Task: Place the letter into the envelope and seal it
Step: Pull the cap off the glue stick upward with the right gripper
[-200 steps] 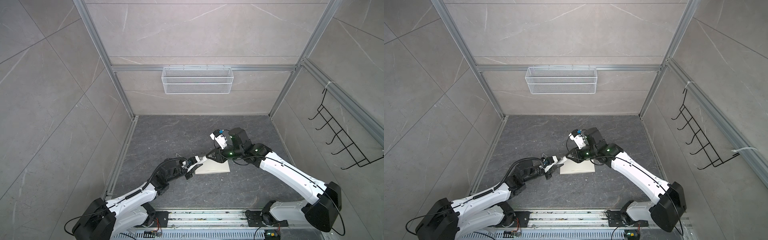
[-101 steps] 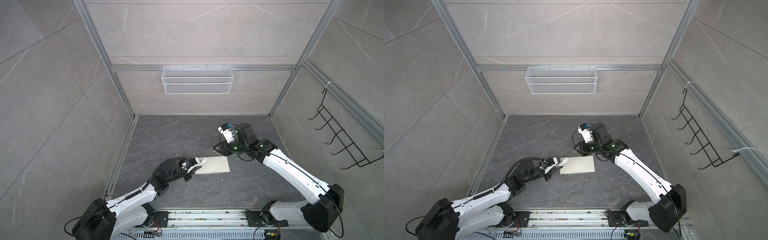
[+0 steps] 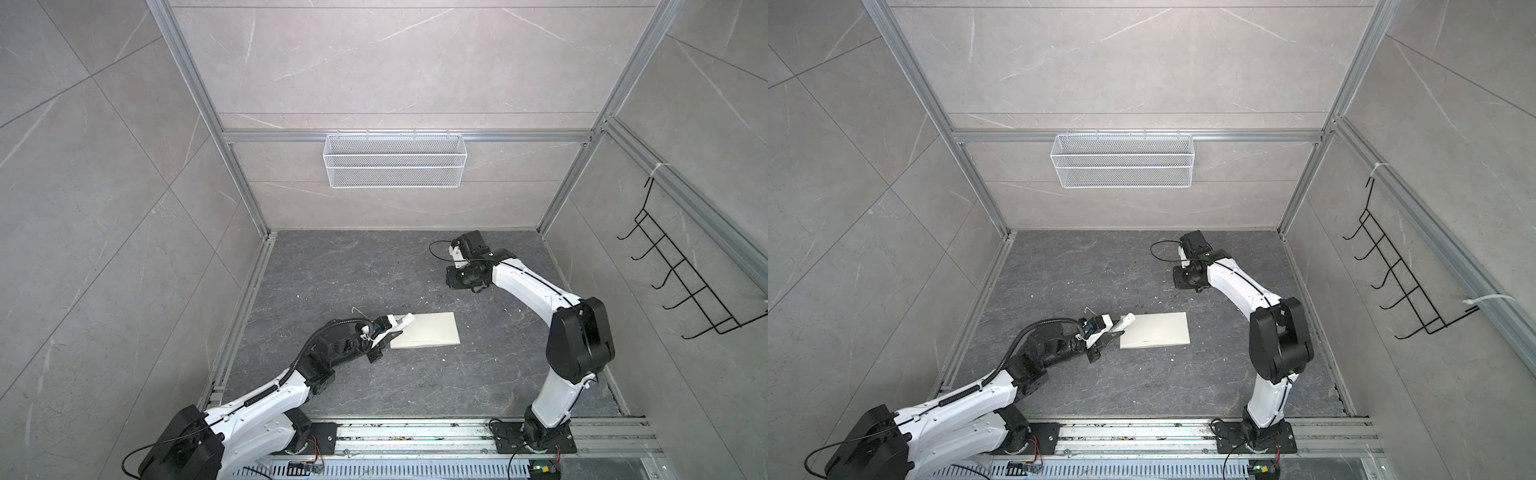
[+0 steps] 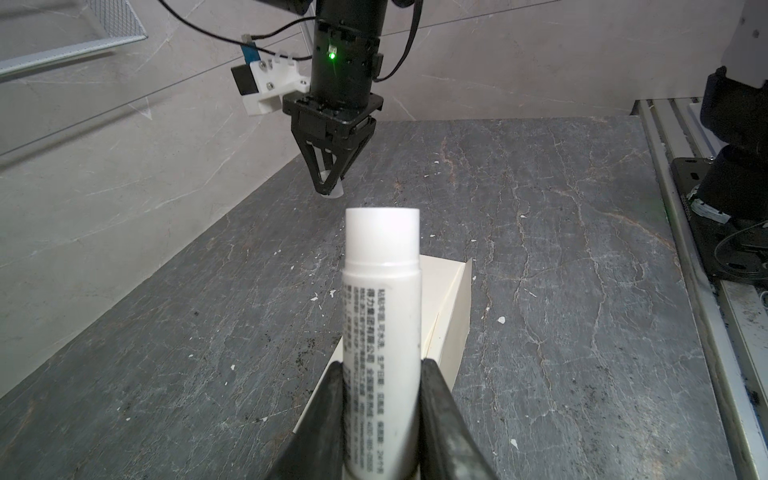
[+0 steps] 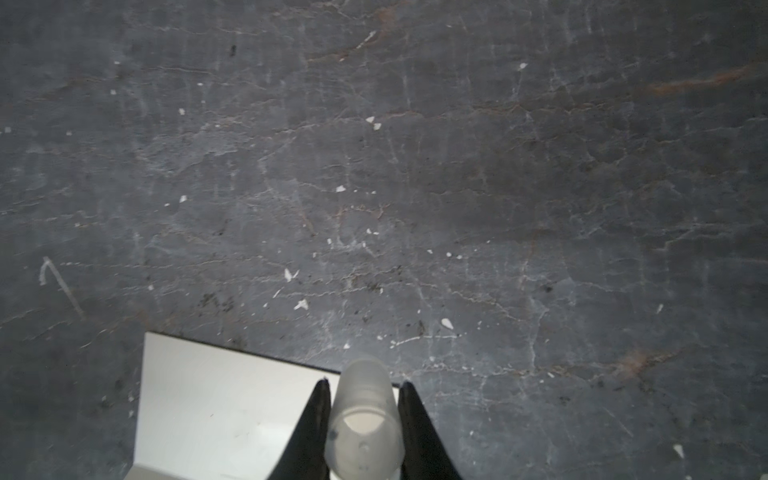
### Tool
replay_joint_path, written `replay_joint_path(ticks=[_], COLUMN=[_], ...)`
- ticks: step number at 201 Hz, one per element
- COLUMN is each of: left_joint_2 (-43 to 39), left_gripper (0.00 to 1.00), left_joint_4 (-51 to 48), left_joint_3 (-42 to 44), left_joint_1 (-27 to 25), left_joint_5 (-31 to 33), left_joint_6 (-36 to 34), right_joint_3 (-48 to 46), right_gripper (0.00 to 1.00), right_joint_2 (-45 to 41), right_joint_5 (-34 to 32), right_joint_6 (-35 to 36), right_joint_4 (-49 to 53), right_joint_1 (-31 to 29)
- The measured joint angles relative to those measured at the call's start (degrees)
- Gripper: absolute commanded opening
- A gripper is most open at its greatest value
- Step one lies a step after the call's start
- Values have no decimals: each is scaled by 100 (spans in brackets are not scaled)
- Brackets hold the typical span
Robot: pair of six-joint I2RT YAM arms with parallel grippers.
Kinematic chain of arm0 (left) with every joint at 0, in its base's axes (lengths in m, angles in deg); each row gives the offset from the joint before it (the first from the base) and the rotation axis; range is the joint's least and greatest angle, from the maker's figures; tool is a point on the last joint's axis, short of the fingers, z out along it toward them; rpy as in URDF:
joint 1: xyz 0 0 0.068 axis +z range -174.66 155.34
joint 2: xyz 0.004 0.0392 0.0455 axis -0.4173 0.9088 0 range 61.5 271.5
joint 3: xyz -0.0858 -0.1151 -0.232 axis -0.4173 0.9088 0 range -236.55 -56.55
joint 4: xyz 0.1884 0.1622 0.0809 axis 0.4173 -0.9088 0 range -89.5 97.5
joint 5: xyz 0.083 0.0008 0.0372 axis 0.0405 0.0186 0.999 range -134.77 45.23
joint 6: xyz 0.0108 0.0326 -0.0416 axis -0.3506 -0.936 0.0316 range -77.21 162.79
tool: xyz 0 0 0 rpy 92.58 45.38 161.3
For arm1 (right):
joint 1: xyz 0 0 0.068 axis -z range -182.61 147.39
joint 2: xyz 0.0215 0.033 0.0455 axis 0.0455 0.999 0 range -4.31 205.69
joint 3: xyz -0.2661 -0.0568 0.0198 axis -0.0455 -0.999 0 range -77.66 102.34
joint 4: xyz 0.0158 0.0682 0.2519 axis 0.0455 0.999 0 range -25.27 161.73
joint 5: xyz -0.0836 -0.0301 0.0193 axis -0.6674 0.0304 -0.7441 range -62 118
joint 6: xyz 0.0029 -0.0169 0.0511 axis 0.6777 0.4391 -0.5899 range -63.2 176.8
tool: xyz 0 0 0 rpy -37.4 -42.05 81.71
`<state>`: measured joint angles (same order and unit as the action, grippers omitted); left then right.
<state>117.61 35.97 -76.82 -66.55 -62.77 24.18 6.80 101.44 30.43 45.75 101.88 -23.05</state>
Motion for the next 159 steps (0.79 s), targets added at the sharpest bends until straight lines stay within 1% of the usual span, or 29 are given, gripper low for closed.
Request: replay_joint_path(ticks=[51,101,130,159], left_joint_2=[-4,-4,17,57], left_gripper=[0,0,0,0], left_joint_4=[-7,-4,-4,-7], left_joint_3=[22,22,22,22], left_joint_1=[-4,-4,-4,-13], left_joint_5=[11,11,13,15], left_joint_6=[15,15,15,15], right_joint_3=[490,815,866,940], right_gripper=[15,19,26,38], right_joint_2=[876,1530,1729,1805], right_joint_5=[-212,-251,-251,-247], right_joint_6=[81,146,168,195], right_joint_4=[31,96,190,225], right_joint_1=[155,254,264,271])
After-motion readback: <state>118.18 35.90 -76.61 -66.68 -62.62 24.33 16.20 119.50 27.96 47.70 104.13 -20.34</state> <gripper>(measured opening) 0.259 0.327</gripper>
